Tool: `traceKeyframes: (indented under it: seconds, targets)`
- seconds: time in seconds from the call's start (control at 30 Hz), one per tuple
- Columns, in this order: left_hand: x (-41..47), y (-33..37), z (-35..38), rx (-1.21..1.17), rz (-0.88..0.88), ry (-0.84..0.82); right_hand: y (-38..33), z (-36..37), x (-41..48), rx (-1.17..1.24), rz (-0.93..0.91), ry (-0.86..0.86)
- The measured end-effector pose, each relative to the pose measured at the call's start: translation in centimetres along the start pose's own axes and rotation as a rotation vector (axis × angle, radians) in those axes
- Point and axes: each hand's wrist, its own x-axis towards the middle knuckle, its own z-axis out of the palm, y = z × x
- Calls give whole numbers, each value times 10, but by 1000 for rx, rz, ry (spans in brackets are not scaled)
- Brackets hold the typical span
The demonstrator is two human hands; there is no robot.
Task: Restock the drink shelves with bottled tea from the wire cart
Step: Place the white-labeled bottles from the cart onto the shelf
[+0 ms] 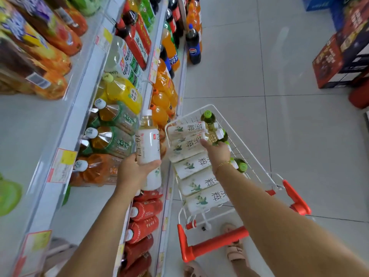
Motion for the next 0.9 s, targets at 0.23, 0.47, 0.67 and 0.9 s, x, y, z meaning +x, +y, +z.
traceKeyframes:
  seconds: [0.23,0.47,0.67,0.9]
  targets:
    - [-13,-37,-6,-178,-122,86,-8,53,19,-311,195,226]
    - [-19,-34,-19,-204,-96,59,-3,53,24,-13,184,269]
    - [-40,-18,-32,-316,-125,119,4,61,-16,264,-87,223]
    - [-87,4,-61,-431,-69,221,-42,19,-98,52,-632,22]
